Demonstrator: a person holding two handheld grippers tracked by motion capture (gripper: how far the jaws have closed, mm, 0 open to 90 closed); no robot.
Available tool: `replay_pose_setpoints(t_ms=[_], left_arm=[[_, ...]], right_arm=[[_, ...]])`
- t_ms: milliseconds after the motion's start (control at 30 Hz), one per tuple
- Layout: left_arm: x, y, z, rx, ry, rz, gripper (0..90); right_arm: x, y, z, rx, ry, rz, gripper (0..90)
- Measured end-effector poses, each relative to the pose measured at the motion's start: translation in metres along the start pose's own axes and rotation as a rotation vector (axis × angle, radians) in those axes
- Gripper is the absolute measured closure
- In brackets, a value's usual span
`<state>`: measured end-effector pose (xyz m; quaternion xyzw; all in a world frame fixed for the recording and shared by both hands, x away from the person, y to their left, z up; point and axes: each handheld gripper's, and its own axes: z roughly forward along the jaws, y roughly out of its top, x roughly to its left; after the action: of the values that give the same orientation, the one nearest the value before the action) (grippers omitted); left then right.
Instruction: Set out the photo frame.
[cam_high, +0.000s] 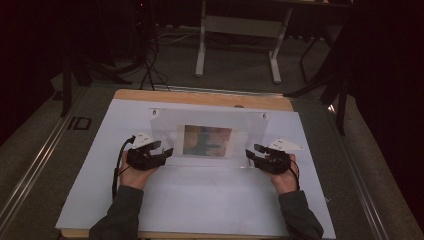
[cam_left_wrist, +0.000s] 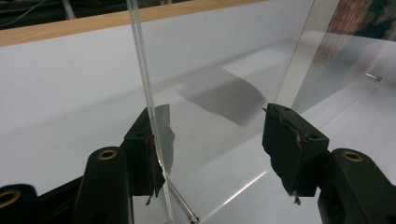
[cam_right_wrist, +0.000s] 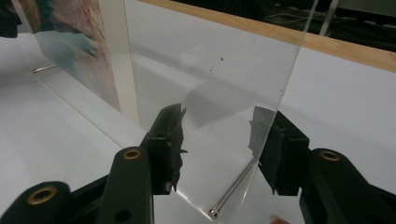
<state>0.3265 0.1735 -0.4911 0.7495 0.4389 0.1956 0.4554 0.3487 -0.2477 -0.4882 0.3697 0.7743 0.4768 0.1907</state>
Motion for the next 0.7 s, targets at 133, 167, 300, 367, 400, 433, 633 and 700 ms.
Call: replay_pose_setpoints(t_ms=[133, 167, 300, 367, 400, 433, 633, 700], left_arm=[[0.002, -0.0017, 0.0007, -0.012, -0.012, 0.002, 41.8], [0.0025, -0.0019, 0.0009, -0.014, -0.017, -0.001, 41.8], [0.0051, -0.0038, 0.0022, -0.026, -0.034, -0.018, 41.8], [0.0065, -0.0045, 0.0026, -0.029, -0.046, -0.028, 41.9], [0.007, -0.0046, 0.0027, -0.03, -0.05, -0.03, 41.9], [0.0071, -0.0046, 0.0027, -0.03, -0.05, -0.03, 42.0], [0.0083, -0.0047, 0.0028, -0.035, -0.05, -0.033, 41.8], [0.0085, -0.0047, 0.0029, -0.034, -0.05, -0.032, 41.7]], right_arm=[[0.0006, 0.0003, 0.0004, 0.0, -0.004, -0.002, 52.2], [0.0008, 0.0004, 0.0004, 0.001, -0.006, -0.003, 52.1], [0.0003, 0.0005, 0.0007, 0.002, -0.005, 0.004, 52.1], [0.0003, 0.0006, 0.0008, 0.002, -0.006, 0.005, 52.2], [0.0004, 0.0008, 0.0007, 0.003, -0.006, 0.004, 52.2], [0.0006, 0.0009, 0.0006, 0.003, -0.007, 0.003, 52.3], [0.0009, 0.0007, -0.0006, 0.004, 0.004, 0.003, 53.6], [0.001, 0.0006, -0.0006, 0.004, 0.003, -0.002, 53.7]])
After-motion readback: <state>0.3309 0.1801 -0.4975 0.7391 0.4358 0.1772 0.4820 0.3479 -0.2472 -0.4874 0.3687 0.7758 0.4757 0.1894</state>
